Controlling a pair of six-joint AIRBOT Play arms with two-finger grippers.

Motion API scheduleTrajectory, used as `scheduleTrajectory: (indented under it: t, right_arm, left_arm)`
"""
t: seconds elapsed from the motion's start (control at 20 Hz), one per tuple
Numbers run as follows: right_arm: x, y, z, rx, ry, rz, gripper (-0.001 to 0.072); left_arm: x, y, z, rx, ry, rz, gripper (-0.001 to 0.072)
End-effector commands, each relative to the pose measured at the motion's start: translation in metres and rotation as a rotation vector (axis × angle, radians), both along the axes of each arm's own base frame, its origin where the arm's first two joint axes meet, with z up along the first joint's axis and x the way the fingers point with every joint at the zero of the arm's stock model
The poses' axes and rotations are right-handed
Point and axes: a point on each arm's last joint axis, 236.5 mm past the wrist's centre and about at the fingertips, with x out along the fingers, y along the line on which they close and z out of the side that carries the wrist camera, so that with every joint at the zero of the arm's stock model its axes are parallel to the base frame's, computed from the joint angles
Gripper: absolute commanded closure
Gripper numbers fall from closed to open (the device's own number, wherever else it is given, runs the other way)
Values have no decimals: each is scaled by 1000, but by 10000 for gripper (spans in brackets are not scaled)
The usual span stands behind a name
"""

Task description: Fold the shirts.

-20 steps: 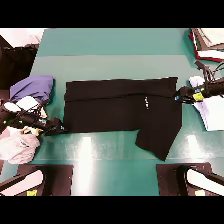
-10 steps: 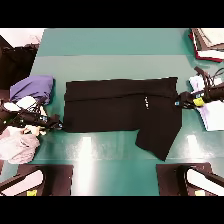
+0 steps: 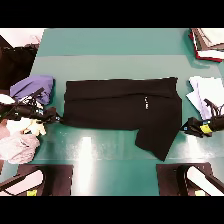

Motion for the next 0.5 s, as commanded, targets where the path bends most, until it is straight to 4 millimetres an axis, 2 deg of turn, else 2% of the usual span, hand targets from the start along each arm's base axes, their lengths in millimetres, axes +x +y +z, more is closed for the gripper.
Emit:
scheduleTrajectory:
  t: [0.0, 0.25, 0.45]
  right_arm:
    - [-8, -7, -19, -27, 3, -48, 395]
    - [2, 13, -34, -9, 33, 47, 395]
    - [25, 27, -30, 31, -9, 54, 404]
  left_arm:
    - [9, 3, 9, 11, -32, -3, 688]
    - [7, 2, 9, 7, -25, -9, 688]
    - [5, 3, 8, 10, -20, -15, 688]
